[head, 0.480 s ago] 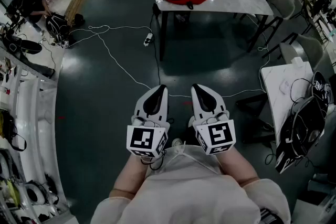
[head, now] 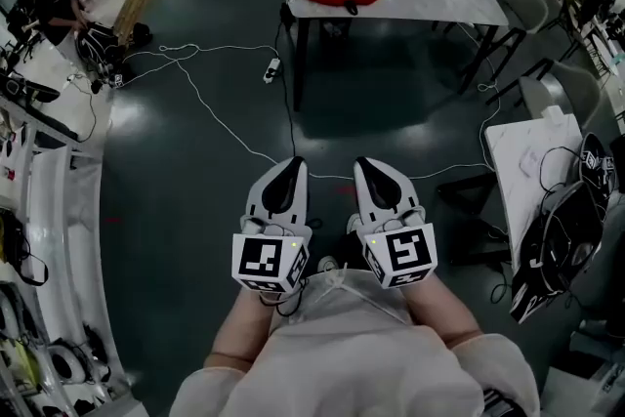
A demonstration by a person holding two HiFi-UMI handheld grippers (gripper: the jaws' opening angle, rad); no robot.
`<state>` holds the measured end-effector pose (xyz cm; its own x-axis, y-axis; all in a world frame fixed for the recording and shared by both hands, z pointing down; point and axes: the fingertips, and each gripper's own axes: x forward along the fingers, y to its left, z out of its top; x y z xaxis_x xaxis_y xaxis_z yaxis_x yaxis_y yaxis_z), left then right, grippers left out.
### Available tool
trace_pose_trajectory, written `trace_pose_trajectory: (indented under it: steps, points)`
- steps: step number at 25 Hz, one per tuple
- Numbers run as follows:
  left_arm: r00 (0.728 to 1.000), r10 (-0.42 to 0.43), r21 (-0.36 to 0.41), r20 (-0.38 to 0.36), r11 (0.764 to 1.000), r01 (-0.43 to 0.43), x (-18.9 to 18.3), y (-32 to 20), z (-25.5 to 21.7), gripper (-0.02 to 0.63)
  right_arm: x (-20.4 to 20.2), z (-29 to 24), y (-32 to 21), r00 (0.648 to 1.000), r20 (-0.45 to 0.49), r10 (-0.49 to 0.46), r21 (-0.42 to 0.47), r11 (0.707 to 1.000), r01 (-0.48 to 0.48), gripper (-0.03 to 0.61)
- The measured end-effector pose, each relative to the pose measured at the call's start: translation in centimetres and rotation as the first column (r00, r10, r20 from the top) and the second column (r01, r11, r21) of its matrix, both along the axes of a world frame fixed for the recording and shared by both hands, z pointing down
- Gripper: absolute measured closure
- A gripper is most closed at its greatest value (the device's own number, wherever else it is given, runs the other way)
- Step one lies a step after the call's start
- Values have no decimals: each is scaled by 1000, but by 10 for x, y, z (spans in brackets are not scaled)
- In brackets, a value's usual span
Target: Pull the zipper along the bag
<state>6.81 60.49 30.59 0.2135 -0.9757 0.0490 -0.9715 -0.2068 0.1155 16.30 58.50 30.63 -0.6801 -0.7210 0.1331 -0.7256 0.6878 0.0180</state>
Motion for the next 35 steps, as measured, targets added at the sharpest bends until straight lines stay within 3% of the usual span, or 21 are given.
trace_pose_trajectory:
  steps: [14, 29, 35]
  points:
    - [999, -48, -53, -11, 997, 47, -14, -59, 24, 594, 0, 23, -74, 999, 41, -2, -78, 997, 5, 551]
    - [991, -129, -35, 41, 991, 131, -22, -260, 0, 594, -10, 8, -287, 991, 73, -112, -72, 990, 118, 551]
    - [991, -118, -28, 59, 992, 120, -14, -313, 1, 594, -6, 12, -345, 989, 71, -129, -71, 988, 134, 551]
